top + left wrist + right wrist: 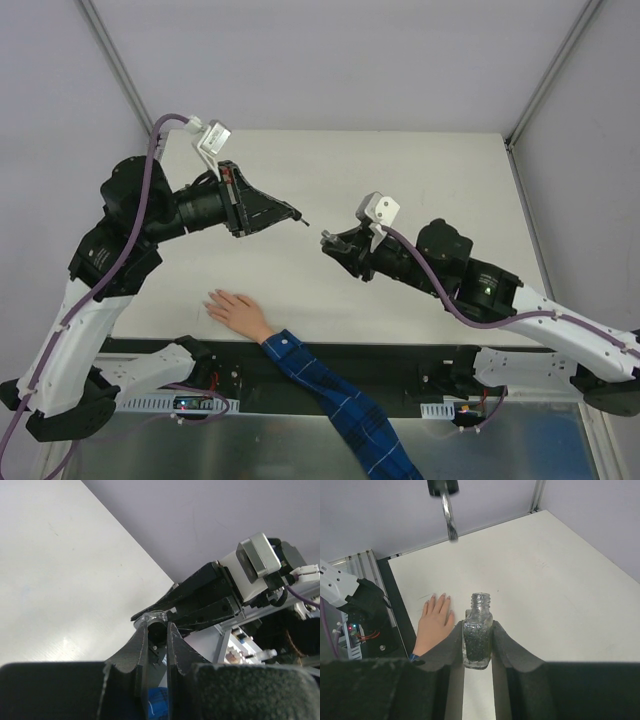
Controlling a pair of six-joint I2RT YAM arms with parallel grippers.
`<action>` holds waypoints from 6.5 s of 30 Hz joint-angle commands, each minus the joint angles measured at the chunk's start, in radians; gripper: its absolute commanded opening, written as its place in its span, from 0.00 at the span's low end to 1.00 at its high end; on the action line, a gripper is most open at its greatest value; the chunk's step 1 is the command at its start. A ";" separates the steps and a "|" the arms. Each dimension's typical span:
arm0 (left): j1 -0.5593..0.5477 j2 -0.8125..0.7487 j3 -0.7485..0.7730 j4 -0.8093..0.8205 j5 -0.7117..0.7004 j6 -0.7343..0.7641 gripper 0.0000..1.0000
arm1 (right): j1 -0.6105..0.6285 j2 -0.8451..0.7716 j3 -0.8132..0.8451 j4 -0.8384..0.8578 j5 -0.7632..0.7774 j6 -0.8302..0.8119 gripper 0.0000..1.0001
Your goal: Paint the nails
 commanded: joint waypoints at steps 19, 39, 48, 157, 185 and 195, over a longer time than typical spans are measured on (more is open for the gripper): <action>0.289 -0.144 -0.420 -0.329 -0.687 -0.061 0.00 | -0.267 -0.227 0.056 -0.073 0.048 0.006 0.00; 0.429 -0.047 -0.764 -0.390 -0.832 -0.325 0.00 | -0.485 -0.021 0.269 -0.258 0.055 0.118 0.00; 0.452 0.072 -0.743 -0.378 -0.867 -0.370 0.00 | -0.488 0.072 0.352 -0.283 0.029 0.087 0.00; 0.530 0.381 -0.701 -0.252 -0.807 -0.359 0.00 | -0.572 0.191 0.411 -0.292 0.020 0.078 0.00; 0.536 0.401 -0.709 -0.220 -0.807 -0.328 0.00 | -0.580 0.203 0.421 -0.294 0.017 0.076 0.00; 0.536 0.413 -0.708 -0.215 -0.813 -0.322 0.00 | -0.583 0.206 0.424 -0.292 0.017 0.075 0.00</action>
